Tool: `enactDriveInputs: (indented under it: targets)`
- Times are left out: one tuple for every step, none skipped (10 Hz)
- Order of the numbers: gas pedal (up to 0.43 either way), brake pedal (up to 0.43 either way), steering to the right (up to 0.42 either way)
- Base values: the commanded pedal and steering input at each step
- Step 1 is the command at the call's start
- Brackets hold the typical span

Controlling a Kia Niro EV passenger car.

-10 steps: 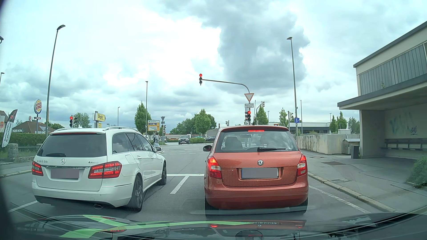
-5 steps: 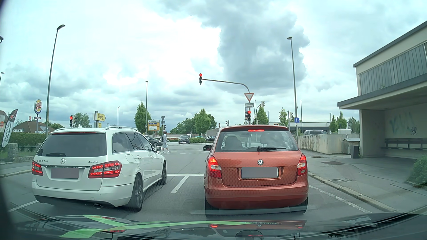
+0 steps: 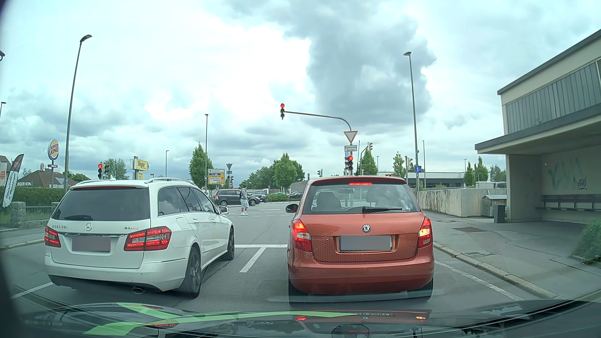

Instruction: Follow the waypoints while adhering to traffic rules and regulations

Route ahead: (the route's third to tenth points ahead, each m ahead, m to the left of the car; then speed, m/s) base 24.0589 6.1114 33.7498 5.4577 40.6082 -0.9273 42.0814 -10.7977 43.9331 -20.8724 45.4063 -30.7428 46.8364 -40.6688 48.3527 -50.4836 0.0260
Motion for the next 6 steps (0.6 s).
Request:
enactDriveInputs:
  targets:
    - [0.0, 0.238, -0.005]
    - [0.0, 0.238, -0.004]
    - [0.0, 0.238, -0.003]
    - [0.0, 0.244, -0.003]
    - [0.0, 0.238, -0.003]
    - [0.0, 0.244, -0.003]
